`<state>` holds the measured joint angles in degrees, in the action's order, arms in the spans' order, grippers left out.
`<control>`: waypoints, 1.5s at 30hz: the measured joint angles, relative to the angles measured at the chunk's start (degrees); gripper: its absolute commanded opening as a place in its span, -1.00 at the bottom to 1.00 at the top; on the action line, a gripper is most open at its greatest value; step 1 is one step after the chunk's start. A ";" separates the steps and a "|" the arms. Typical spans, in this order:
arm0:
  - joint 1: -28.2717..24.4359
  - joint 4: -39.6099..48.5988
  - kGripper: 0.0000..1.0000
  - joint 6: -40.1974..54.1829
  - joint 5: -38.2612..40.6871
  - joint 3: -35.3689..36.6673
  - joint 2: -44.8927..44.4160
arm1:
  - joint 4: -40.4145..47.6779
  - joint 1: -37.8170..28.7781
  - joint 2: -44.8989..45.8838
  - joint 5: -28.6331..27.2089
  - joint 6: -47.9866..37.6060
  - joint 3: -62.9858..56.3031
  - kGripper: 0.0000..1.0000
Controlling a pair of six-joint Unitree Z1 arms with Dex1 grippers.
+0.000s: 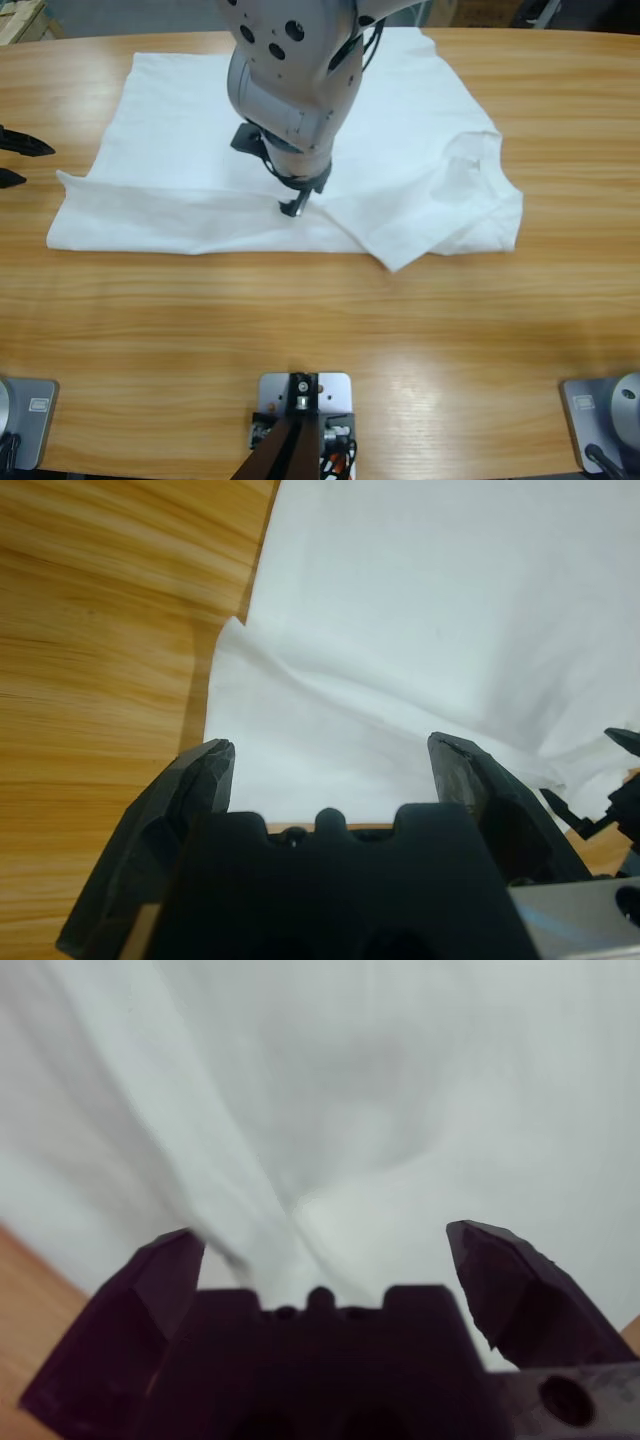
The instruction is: Fold clothes
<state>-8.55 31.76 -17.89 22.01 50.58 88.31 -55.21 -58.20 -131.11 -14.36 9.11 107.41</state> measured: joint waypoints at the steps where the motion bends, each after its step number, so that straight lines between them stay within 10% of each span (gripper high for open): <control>1: 0.00 0.00 0.51 0.00 0.00 0.03 0.07 | 0.00 0.09 -0.19 -0.41 -0.20 0.00 1.00; 45: -0.04 0.01 0.51 0.04 0.00 0.32 0.87 | -10.32 2.92 5.46 -12.22 -4.18 3.89 1.00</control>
<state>-8.60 31.77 -17.85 22.01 50.90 89.17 -65.54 -55.28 -125.65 -26.58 4.93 111.30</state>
